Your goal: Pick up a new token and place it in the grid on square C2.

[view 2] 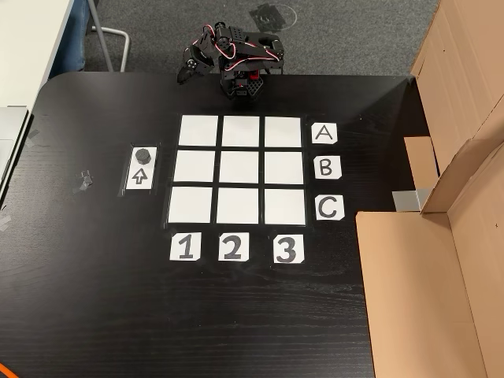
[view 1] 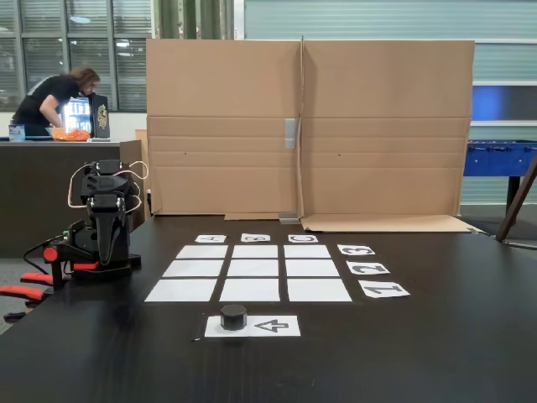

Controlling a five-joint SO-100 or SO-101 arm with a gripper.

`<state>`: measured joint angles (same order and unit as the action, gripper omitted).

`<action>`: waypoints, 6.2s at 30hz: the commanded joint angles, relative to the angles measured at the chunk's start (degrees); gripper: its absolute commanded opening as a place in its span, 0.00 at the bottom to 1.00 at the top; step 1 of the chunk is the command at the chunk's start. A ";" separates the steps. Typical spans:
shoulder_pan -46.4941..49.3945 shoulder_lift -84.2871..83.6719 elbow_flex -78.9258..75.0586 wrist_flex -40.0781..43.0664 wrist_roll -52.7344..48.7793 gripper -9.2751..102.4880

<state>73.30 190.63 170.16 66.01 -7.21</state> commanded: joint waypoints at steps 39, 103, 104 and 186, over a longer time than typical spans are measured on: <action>-2.90 -0.09 -3.87 -0.70 0.09 0.08; -20.74 -123.66 -117.86 28.21 0.18 0.55; -21.27 -125.07 -119.09 28.21 0.35 0.55; -33.05 -162.07 -151.00 24.96 12.57 0.08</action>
<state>39.46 28.21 20.83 91.41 5.27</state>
